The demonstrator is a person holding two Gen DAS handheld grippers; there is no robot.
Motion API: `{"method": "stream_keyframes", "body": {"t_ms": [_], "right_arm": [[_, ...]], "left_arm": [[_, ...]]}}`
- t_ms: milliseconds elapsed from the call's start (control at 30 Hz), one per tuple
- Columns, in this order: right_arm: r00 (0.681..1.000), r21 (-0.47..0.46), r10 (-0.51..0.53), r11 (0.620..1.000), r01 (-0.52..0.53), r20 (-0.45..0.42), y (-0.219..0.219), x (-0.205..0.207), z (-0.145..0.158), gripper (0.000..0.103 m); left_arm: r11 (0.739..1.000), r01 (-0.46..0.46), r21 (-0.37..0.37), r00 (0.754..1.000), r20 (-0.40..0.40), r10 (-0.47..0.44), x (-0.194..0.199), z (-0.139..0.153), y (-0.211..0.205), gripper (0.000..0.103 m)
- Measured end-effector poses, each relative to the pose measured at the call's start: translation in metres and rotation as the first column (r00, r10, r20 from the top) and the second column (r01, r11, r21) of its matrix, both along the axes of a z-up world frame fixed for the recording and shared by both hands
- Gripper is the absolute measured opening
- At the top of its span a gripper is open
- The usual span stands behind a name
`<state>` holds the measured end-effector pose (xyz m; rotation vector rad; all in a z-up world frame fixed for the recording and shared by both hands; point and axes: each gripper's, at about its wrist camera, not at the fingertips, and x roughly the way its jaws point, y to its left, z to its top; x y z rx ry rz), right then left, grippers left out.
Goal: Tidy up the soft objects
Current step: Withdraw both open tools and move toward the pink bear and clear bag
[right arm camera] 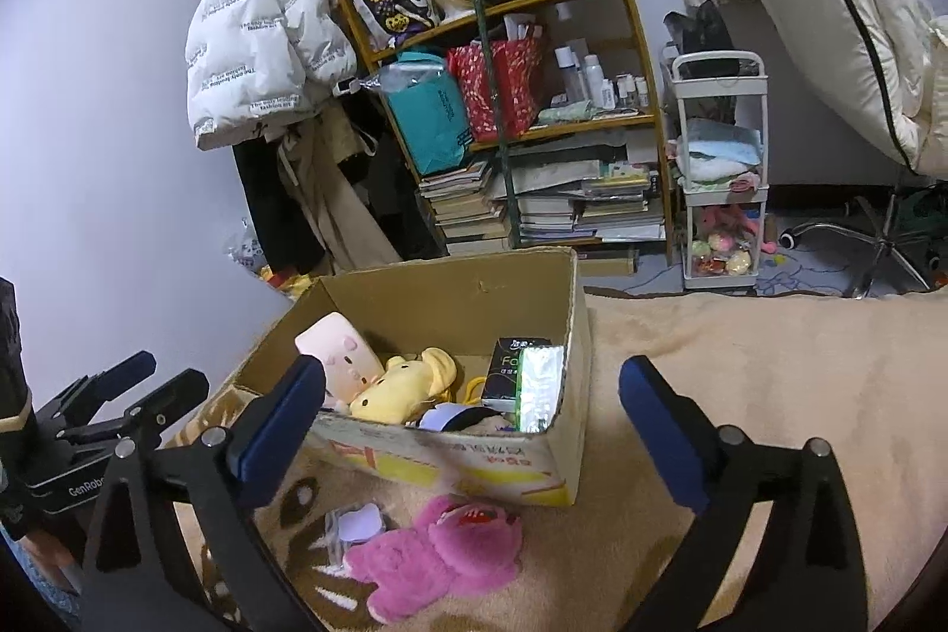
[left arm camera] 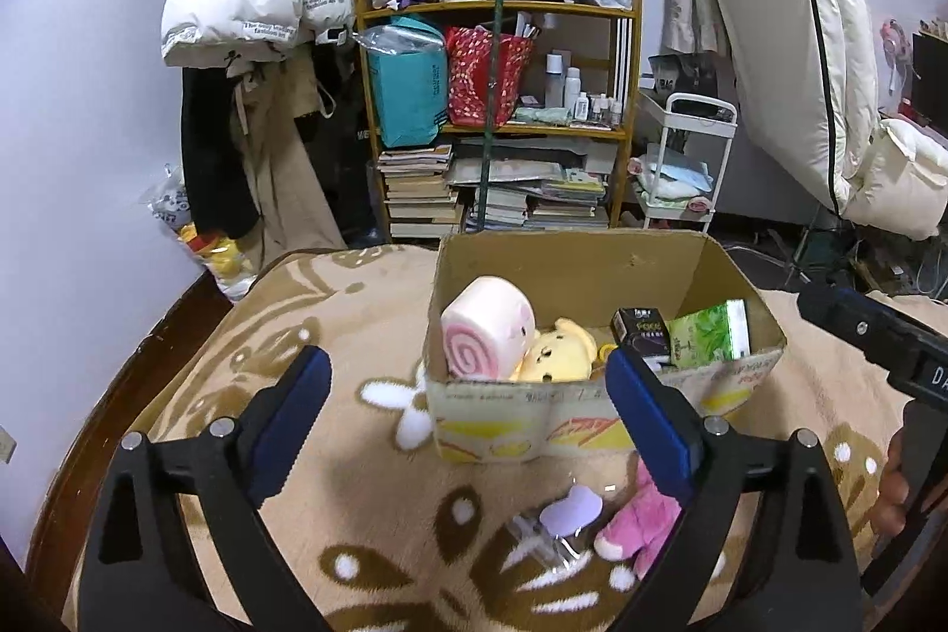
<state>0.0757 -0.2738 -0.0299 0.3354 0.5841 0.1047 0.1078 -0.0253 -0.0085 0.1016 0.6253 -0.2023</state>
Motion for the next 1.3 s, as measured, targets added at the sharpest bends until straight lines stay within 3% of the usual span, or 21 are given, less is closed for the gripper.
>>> {"method": "stream_keyframes", "body": {"t_ms": [167,767,1300], "right_arm": [[1.0,-0.011,-0.003,1.0,0.003,-0.004,0.002,-0.013,0.002,0.103],[0.999,-0.062,0.017,0.998,-0.019,-0.032,0.017,-0.059,0.016,0.103],[0.993,-0.175,0.058,0.982,-0.075,-0.099,0.042,-0.057,0.001,0.103]], "left_arm": [[1.0,0.0,-0.001,0.999,-0.044,0.0,-0.013,0.0,0.007,0.094],[0.999,-0.011,0.041,0.996,-0.089,0.015,-0.06,0.004,0.021,0.094],[0.997,-0.002,0.082,0.986,-0.165,0.015,-0.047,-0.017,0.015,0.094]]}}
